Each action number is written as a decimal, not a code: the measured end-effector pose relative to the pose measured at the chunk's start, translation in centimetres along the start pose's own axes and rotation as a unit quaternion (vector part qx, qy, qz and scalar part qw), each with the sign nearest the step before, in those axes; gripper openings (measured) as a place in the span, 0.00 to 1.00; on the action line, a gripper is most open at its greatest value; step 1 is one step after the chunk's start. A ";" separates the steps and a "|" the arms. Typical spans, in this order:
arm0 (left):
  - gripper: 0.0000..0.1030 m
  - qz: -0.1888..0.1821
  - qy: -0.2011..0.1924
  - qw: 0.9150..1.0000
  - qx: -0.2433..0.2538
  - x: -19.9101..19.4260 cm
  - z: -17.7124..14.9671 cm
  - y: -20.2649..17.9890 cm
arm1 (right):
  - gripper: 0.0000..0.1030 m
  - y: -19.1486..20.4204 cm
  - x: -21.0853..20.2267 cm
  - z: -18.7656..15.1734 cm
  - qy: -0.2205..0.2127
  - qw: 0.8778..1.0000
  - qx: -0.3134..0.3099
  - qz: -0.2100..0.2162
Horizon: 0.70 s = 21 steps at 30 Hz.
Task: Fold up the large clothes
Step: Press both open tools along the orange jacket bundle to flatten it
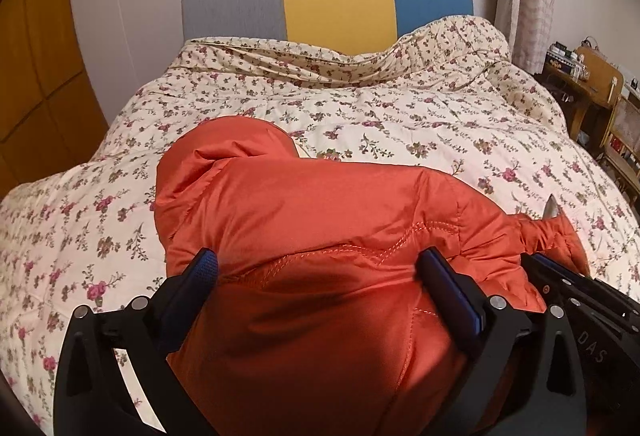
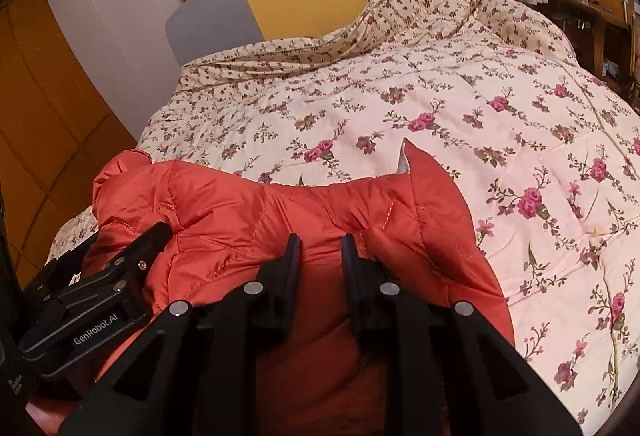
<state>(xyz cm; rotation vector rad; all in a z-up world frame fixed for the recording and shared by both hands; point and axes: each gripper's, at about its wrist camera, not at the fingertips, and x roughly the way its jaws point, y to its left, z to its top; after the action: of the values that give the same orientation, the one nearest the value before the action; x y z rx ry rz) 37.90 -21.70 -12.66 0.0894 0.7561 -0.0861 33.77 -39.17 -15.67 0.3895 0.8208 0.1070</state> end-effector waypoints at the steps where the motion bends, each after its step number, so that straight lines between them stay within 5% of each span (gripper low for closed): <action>1: 0.97 0.002 0.002 1.000 0.001 0.2 0.0 0.0 | 0.19 -0.1 0.3 0.1 0.004 1.000 0.002 0.000; 14: 0.97 0.022 -0.008 1.000 0.017 -0.7 -0.6 -0.5 | 0.19 -0.3 0.1 -0.4 -0.022 1.000 0.005 0.002; 21: 0.97 -0.028 -0.039 0.999 0.010 -5.7 -3.6 -0.2 | 0.22 0.9 -4.4 -2.7 -0.074 0.996 -0.032 -0.043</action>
<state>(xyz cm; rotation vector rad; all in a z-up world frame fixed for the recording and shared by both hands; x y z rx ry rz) 31.30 -21.20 -11.29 0.0840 0.6809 -0.1498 28.84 -38.55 -13.98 0.2976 0.6846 0.0234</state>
